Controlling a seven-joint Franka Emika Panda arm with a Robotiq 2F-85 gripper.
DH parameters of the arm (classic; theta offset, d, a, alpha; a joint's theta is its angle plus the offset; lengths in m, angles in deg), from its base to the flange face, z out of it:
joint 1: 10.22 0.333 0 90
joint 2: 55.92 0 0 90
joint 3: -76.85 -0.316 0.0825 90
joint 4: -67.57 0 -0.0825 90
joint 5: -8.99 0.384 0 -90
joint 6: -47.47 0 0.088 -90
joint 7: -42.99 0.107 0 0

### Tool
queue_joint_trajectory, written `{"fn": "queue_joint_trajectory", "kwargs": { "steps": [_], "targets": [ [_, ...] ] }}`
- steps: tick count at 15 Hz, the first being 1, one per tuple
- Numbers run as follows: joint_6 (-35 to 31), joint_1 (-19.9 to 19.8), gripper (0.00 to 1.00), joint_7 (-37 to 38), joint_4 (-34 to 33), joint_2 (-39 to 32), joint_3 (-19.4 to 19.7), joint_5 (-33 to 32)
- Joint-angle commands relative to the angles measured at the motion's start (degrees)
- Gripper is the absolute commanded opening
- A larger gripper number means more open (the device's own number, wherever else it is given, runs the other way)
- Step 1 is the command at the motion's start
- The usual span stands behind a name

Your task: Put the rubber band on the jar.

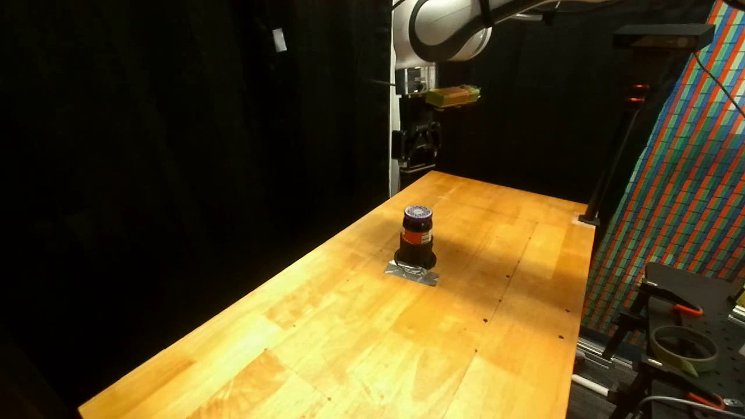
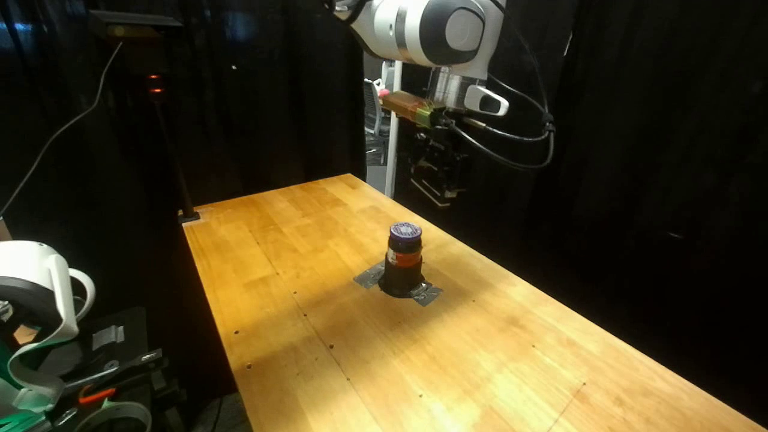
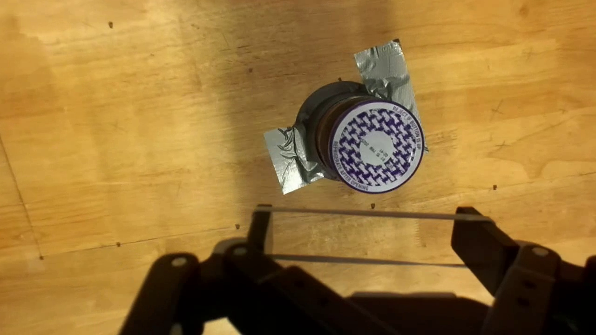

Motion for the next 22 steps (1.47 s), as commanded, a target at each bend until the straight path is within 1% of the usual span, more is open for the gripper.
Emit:
{"fn": "queue_joint_trajectory", "kwargs": {
  "steps": [1,4,7,11,18,21,22],
  "targets": [
    [6.1,-0.1,1.0,-3.6,-11.8,-8.9,0.1,1.8],
    [9.8,-0.1,1.0,-4.9,-16.5,-13.6,0.0,2.2],
    [12.3,-0.1,1.0,-5.7,-19.7,-17.0,-0.2,2.8],
    [12.6,-0.2,1.0,-8.0,-21.2,-18.9,-1.0,3.6],
    [12.9,0.2,1.0,-10.3,-18.7,-18.3,-1.7,4.7],
    [13.3,0.1,1.0,-9.7,-16.6,-17.1,-1.5,4.8],
    [12.5,0.0,1.0,-10.4,-15.7,-16.6,-1.6,4.9]
  ]
}}
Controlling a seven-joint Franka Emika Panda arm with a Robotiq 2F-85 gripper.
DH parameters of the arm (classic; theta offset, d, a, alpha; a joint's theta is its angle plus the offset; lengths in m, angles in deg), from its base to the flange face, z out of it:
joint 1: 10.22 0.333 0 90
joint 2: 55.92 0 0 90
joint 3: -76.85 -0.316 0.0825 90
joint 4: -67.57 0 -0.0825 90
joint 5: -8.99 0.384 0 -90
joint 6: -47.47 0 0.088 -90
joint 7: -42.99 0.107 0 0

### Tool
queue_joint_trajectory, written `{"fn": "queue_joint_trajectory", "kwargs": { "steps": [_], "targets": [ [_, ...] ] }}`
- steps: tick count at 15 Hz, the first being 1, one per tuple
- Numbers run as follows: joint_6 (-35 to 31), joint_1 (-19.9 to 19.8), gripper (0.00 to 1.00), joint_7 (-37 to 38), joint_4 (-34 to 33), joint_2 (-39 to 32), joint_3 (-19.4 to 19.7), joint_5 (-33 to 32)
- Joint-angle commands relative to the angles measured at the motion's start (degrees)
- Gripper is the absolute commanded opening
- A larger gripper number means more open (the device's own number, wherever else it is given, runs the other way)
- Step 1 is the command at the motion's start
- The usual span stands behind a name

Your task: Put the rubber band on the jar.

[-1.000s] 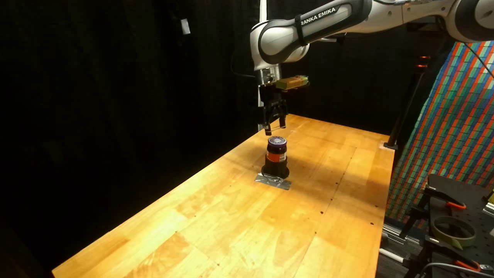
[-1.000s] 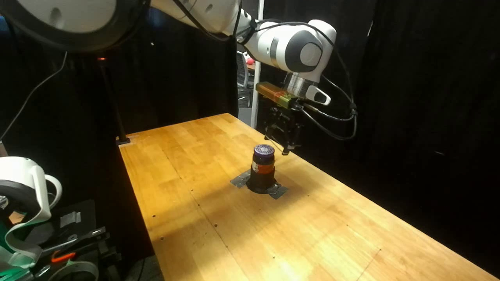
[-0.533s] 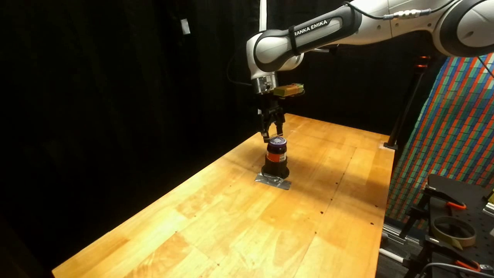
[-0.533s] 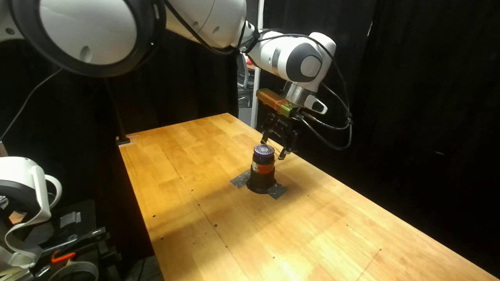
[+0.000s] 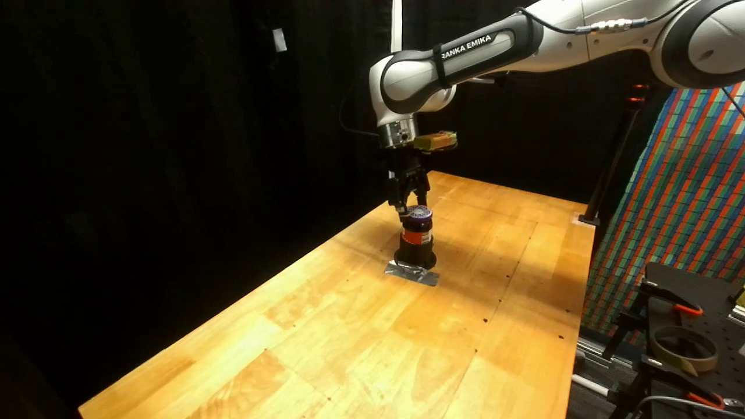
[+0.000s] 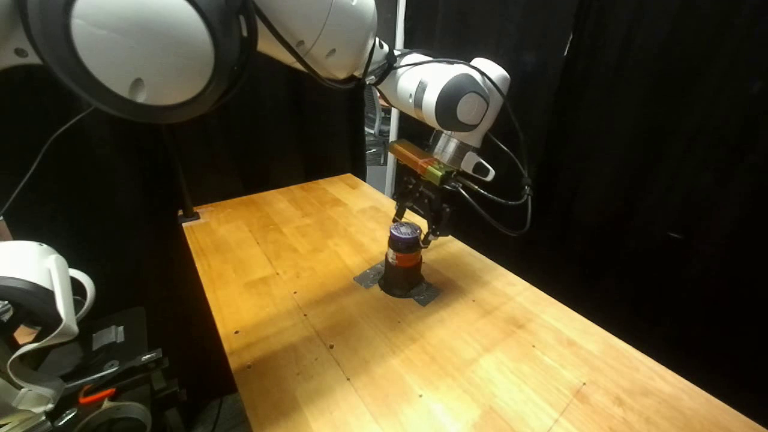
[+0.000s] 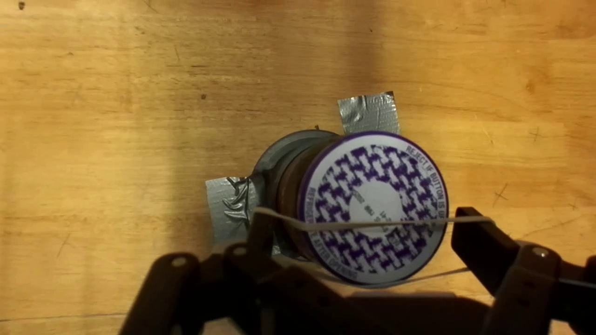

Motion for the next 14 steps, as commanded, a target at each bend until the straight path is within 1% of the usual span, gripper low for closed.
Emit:
{"fn": "queue_joint_trajectory", "kwargs": {
  "steps": [1,4,6,8,11,14],
  "targets": [
    [-1.9,-0.6,1.0,-1.9,2.0,1.3,-0.9,0.9],
    [-4.3,-0.3,1.0,-2.6,1.1,0.7,-0.4,1.0],
    [-4.9,-0.3,1.0,-2.9,1.1,0.7,-0.4,1.0],
    [-4.1,-0.3,1.0,-2.9,1.4,0.9,-0.4,1.0],
    [-0.7,-0.4,1.0,-2.4,3.4,2.1,-0.6,1.4],
    [-0.7,-0.5,1.0,-2.1,7.9,4.2,-0.5,1.8]
  ]
}}
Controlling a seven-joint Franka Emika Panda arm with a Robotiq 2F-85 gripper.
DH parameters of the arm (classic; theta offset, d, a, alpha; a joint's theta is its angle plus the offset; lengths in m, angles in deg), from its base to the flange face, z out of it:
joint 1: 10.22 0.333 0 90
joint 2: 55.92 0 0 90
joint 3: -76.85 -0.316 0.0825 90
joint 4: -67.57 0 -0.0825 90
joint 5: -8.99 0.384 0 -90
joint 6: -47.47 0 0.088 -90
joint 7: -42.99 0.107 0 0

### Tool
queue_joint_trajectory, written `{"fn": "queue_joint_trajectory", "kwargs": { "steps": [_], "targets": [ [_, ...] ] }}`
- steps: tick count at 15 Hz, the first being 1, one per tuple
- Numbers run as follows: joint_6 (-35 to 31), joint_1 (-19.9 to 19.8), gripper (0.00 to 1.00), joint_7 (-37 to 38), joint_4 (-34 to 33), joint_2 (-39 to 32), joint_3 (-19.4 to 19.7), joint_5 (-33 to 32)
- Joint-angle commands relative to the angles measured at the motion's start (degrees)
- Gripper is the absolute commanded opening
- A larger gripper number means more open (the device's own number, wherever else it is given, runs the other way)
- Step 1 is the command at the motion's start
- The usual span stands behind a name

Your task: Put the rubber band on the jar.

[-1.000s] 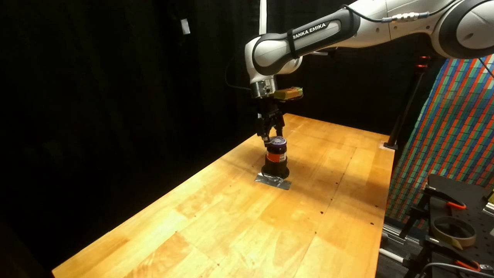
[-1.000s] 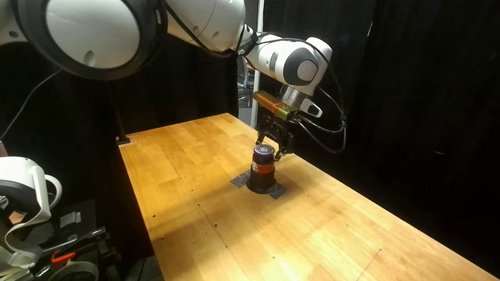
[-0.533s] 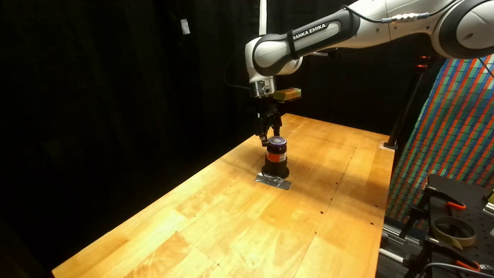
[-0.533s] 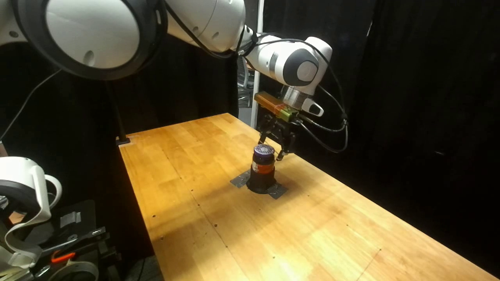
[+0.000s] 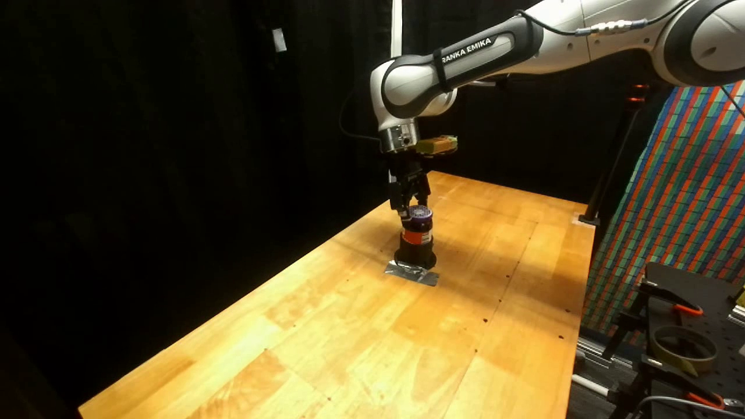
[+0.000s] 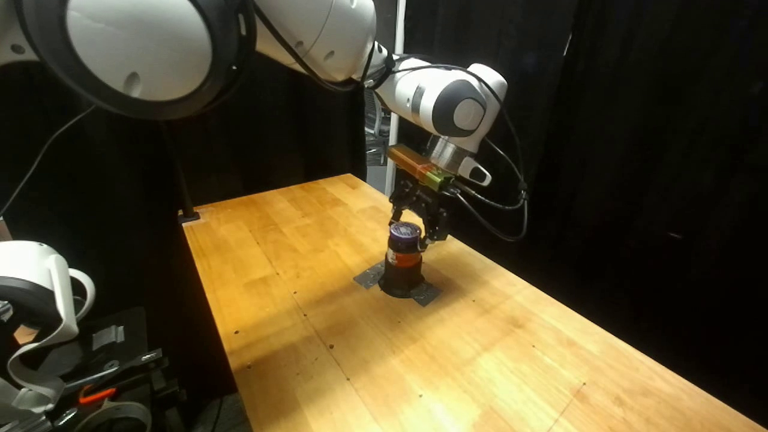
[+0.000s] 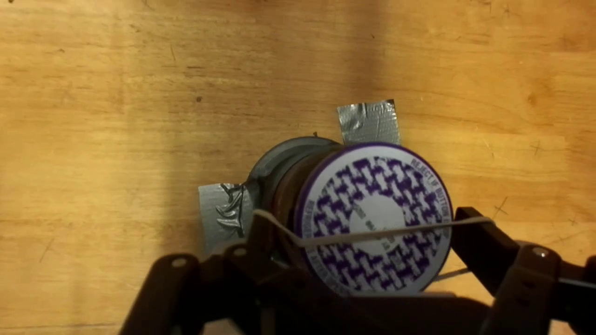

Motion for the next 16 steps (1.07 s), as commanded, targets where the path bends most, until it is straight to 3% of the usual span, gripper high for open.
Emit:
{"fn": "queue_joint_trajectory", "kwargs": {
  "steps": [1,14,15,16],
  "targets": [
    [-0.8,-0.5,1.0,-0.3,7.5,4.6,-0.3,1.4],
    [-22.8,-2.0,1.0,-2.4,40.6,23.0,-0.6,4.4],
    [-25.4,-1.9,0.75,-2.6,43.0,24.1,-0.6,4.3],
    [-27.8,-1.8,0.74,-2.6,45.2,25.2,-0.5,4.3]
  ]
}}
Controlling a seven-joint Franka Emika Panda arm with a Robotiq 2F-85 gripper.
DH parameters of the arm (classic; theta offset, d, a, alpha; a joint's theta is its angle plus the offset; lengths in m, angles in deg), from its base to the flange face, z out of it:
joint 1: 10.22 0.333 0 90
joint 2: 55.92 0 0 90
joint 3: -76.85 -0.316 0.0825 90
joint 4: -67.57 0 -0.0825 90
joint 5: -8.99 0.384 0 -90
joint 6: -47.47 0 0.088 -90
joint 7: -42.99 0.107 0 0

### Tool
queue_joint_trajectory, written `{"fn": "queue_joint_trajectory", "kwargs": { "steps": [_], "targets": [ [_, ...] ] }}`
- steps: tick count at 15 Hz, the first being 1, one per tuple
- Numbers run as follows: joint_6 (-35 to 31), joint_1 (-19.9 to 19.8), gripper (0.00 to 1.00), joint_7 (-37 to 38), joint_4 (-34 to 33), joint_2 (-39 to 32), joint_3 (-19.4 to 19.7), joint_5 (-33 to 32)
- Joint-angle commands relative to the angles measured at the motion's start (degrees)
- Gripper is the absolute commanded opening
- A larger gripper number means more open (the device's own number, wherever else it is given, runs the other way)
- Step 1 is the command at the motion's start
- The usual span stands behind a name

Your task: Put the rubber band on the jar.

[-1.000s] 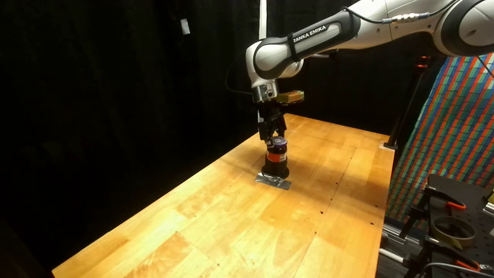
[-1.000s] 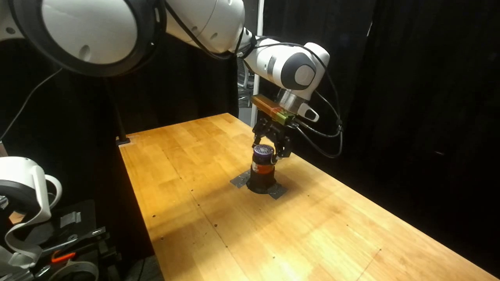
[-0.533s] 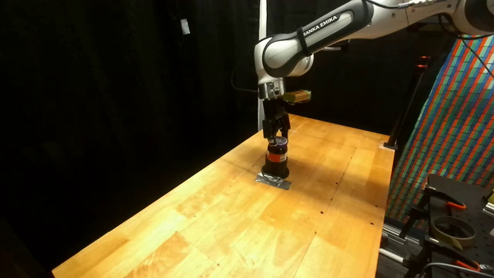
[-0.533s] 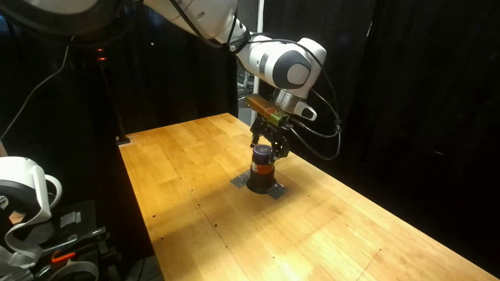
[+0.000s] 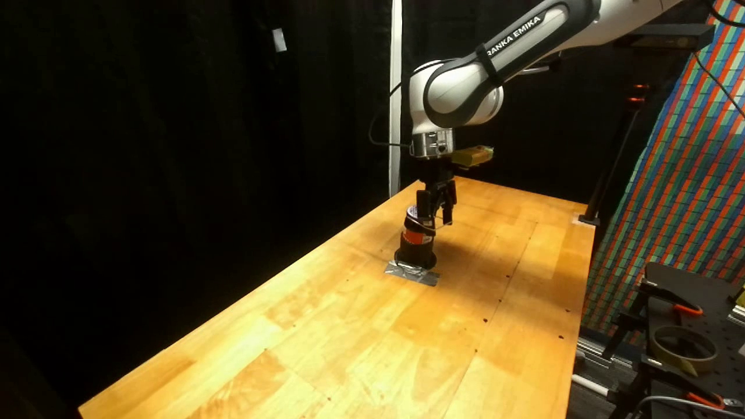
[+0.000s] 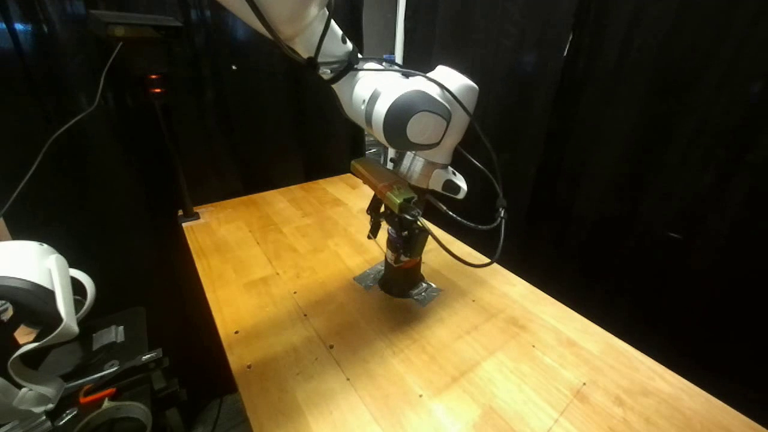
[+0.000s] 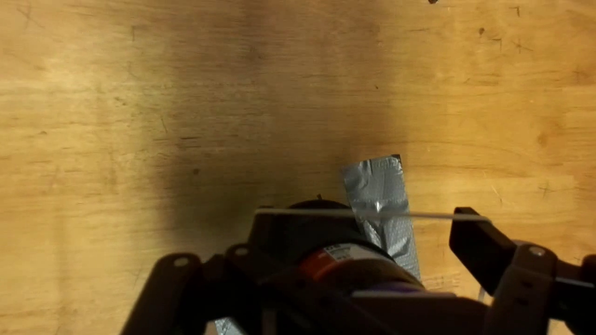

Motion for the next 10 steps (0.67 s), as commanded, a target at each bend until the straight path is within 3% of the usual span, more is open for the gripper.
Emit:
{"fn": "queue_joint_trajectory", "kwargs": {
  "steps": [1,6,10],
  "targets": [
    [-9.3,-0.3,0.68,-1.4,12.9,7.6,-0.4,1.2],
    [-34.0,-0.4,0.28,-2.0,24.7,13.1,-1.5,2.1],
    [-42.6,-0.4,0.02,-2.8,33.8,16.8,-2.8,1.5]
  ]
}}
